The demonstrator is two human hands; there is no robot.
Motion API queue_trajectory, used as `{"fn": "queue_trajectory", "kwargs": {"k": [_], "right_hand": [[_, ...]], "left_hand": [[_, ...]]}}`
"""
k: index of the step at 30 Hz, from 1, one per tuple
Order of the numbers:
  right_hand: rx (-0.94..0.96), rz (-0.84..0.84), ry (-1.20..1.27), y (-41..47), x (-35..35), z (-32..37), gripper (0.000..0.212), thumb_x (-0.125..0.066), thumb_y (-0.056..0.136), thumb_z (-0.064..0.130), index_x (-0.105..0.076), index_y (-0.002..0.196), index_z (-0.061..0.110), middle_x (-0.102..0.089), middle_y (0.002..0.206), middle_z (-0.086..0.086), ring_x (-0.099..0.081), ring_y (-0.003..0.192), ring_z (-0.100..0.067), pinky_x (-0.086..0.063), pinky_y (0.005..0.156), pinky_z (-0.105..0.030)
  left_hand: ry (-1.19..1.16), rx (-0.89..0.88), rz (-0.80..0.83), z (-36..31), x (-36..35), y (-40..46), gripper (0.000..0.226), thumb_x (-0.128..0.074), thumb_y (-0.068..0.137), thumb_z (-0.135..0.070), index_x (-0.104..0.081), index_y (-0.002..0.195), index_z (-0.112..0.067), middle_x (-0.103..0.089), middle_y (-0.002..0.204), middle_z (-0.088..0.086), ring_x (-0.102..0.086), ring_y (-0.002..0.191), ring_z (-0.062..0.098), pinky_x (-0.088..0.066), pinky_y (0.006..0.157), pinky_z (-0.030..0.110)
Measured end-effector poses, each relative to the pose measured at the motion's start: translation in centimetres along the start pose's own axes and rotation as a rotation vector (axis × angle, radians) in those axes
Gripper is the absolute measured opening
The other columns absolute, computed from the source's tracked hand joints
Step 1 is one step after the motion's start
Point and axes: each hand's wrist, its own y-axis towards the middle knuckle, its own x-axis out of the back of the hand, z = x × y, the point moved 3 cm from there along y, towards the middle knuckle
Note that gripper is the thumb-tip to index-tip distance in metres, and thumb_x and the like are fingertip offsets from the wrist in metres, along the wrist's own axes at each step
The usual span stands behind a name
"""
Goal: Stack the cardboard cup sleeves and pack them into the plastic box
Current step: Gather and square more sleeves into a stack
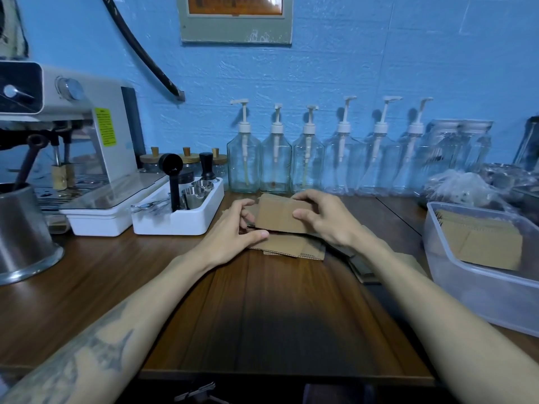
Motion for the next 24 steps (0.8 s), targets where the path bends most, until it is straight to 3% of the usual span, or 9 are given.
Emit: {"fn": "queue_trajectory", "kwargs": {"k": [4, 8, 14, 17, 20, 24], "right_hand": [[-0.077, -0.074, -0.034, -0.1, 1.2, -1.4, 0.031, -0.068, 0.092, 0.028, -0.063, 0.121, 0.022, -0.067, 0.121, 0.000, -0.059, 0.113, -0.020, -0.046, 0.101, -0.045], [-0.101, -0.045, -0.097, -0.7, 1.0, -2.1, 0.030, -0.067, 0.091, 0.029, -0.063, 0.120, 0.022, -0.067, 0.122, 0.000, -0.059, 0.114, -0.022, -0.046, 0.099, -0.045], [-0.086, -0.051, -0.113, -0.9, 0.9, -1.7, 0.030, -0.066, 0.092, 0.028, -0.062, 0.122, 0.025, -0.066, 0.122, 0.001, -0.058, 0.114, -0.021, -0.047, 0.098, -0.044], [-0.087, -0.042, -0.103, -1.0, 0.8, -1.5, 0.033, -0.065, 0.093, 0.029, -0.061, 0.125, 0.024, -0.065, 0.124, 0.000, -0.058, 0.115, -0.021, -0.047, 0.099, -0.044], [-0.098, -0.030, -0.074, -0.9, 0.8, -1.5, 0.033, -0.066, 0.093, 0.028, -0.061, 0.125, 0.023, -0.065, 0.124, -0.001, -0.058, 0.114, -0.021, -0.047, 0.099, -0.044], [-0.118, -0.036, -0.033, -0.9, 1.0, -1.8, 0.031, -0.067, 0.092, 0.026, -0.062, 0.122, 0.022, -0.066, 0.122, 0.000, -0.058, 0.113, -0.020, -0.047, 0.098, -0.040]], "left_hand": [[0.183, 0.042, 0.046, 0.4, -0.2, -0.2, 0.068, -0.061, 0.086, -0.060, -0.041, 0.143, -0.028, -0.046, 0.123, -0.007, -0.039, 0.124, 0.013, -0.036, 0.108, 0.039], [0.382, 0.005, 0.139, 0.2, -0.9, -0.3, 0.054, -0.049, 0.088, -0.069, -0.049, 0.135, -0.044, -0.037, 0.118, -0.007, -0.029, 0.123, 0.013, -0.024, 0.104, 0.037], [0.442, 0.066, 0.184, 0.1, -1.0, -0.5, 0.069, -0.041, 0.080, -0.080, -0.054, 0.133, -0.037, -0.034, 0.122, -0.006, -0.025, 0.126, 0.014, -0.021, 0.105, 0.038], [0.419, 0.086, 0.176, -0.2, -0.8, -0.5, 0.062, -0.054, 0.079, -0.076, -0.054, 0.125, -0.034, -0.036, 0.121, -0.006, -0.026, 0.124, 0.013, -0.023, 0.107, 0.039], [0.315, 0.098, 0.178, -0.5, -0.4, -0.7, 0.057, -0.067, 0.071, -0.072, -0.050, 0.112, -0.036, -0.039, 0.114, -0.009, -0.031, 0.116, 0.011, -0.027, 0.100, 0.036], [-0.004, 0.085, 0.141, -0.9, 0.1, -0.9, 0.042, -0.082, 0.075, -0.041, -0.050, 0.102, -0.033, -0.052, 0.107, -0.003, -0.048, 0.105, 0.017, -0.042, 0.089, 0.031]]}}
